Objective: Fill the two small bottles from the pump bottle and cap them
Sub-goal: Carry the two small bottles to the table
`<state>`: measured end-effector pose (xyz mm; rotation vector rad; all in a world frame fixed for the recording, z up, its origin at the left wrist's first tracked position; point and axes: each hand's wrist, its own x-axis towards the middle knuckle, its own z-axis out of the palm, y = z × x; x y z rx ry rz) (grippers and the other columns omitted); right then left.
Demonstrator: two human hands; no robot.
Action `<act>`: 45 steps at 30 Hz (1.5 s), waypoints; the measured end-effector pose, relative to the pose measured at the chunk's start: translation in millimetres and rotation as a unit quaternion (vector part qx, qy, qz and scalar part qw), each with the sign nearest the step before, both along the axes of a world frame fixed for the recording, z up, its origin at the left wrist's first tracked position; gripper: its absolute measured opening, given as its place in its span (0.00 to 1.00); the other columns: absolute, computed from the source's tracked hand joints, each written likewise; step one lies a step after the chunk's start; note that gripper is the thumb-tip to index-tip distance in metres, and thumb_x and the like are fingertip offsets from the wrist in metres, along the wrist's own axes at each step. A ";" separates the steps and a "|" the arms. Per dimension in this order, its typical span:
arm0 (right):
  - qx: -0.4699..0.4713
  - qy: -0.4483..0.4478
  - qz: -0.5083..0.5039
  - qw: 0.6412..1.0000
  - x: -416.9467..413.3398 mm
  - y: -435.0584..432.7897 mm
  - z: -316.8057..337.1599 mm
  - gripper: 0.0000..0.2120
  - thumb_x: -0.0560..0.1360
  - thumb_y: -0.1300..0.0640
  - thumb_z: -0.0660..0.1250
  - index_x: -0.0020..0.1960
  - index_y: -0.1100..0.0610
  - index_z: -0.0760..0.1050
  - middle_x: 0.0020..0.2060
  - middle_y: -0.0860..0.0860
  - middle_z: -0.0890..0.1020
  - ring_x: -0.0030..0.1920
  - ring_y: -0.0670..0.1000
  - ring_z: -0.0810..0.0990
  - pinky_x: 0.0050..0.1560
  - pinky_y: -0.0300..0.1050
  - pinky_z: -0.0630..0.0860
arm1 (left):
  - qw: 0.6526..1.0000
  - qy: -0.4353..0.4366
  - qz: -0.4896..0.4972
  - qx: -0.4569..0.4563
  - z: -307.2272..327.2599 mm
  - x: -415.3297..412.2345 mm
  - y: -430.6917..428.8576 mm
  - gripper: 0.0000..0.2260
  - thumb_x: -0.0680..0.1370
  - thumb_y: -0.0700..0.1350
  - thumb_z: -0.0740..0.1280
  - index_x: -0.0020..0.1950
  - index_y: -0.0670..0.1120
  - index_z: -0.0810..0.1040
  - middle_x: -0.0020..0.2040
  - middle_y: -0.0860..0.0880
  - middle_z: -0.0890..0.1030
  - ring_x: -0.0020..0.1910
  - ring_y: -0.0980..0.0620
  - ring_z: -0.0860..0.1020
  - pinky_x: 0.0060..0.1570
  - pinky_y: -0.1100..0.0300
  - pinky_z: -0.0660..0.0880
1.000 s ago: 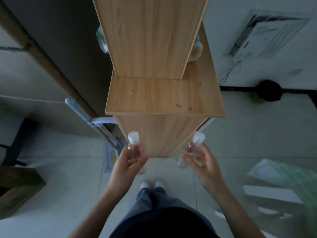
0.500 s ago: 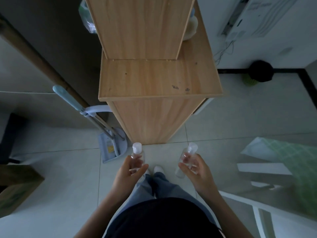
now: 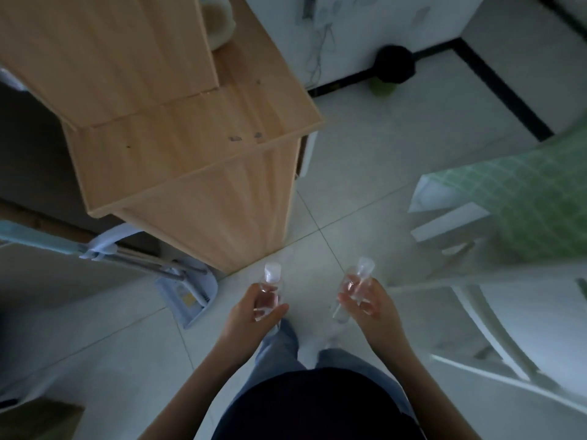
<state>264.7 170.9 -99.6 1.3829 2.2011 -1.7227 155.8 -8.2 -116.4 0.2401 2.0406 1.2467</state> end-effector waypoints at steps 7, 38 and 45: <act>0.022 0.046 -0.114 0.992 85.1 5.8 -5.8 0.11 0.74 0.60 0.71 0.54 0.59 0.75 0.48 0.50 0.82 0.47 0.49 0.81 0.45 0.35 0.76 | 0.991 -0.016 -0.131 -0.004 -1.8 36.2 35.1 0.11 0.73 0.43 0.71 0.53 0.44 0.74 0.45 0.47 0.80 0.47 0.48 0.79 0.50 0.55 0.75; 0.060 0.041 -0.610 0.789 579.4 -28.4 -14.7 0.12 0.72 0.57 0.72 0.51 0.49 0.72 0.46 0.41 0.80 0.47 0.41 0.80 0.44 0.24 0.72 | 0.828 -0.058 -0.557 0.023 0.1 484.0 236.3 0.10 0.73 0.34 0.69 0.45 0.49 0.75 0.40 0.49 0.79 0.33 0.69 0.77 0.37 0.75 0.73; 0.071 0.021 -0.658 0.749 651.9 46.9 -19.6 0.11 0.73 0.57 0.72 0.53 0.53 0.73 0.45 0.41 0.80 0.46 0.39 0.79 0.43 0.24 0.72 | 0.767 -0.064 -0.638 0.003 -14.8 579.6 332.3 0.11 0.74 0.37 0.69 0.46 0.52 0.74 0.42 0.50 0.79 0.39 0.61 0.78 0.39 0.72 0.73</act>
